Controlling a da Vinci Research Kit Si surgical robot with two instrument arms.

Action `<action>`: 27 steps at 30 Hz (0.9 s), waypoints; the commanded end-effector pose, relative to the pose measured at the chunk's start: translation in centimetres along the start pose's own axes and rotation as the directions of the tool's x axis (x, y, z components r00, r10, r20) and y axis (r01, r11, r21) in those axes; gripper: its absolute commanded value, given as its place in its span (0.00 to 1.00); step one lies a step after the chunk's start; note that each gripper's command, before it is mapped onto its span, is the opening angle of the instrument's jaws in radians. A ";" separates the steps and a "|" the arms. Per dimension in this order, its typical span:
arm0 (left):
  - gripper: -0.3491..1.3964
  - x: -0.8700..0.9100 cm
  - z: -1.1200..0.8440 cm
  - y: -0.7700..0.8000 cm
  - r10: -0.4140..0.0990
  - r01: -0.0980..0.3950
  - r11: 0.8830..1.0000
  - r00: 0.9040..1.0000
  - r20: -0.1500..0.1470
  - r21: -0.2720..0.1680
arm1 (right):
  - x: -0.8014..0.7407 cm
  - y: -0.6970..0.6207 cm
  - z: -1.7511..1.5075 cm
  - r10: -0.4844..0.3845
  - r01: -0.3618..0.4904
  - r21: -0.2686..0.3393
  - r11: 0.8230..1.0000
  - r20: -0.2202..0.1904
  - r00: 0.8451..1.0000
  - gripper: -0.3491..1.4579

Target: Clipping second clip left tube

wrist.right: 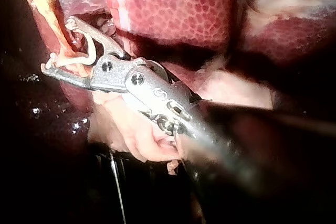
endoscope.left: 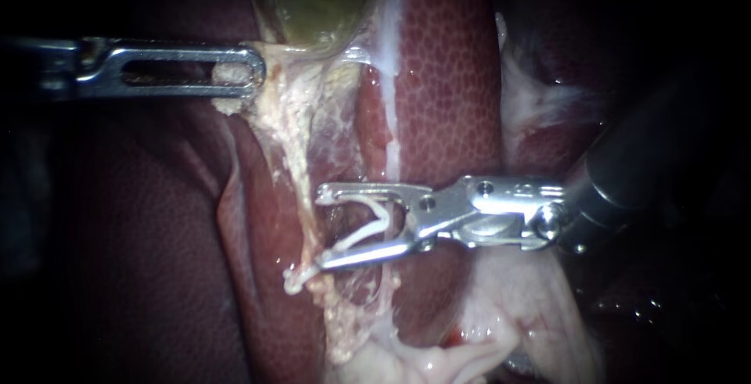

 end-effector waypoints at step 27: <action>0.00 0.00 0.01 -0.01 0.000 0.000 1.000 1.000 0.001 -0.001 | -0.23 -0.08 0.39 0.057 -0.061 0.148 0.987 0.030 0.998 0.52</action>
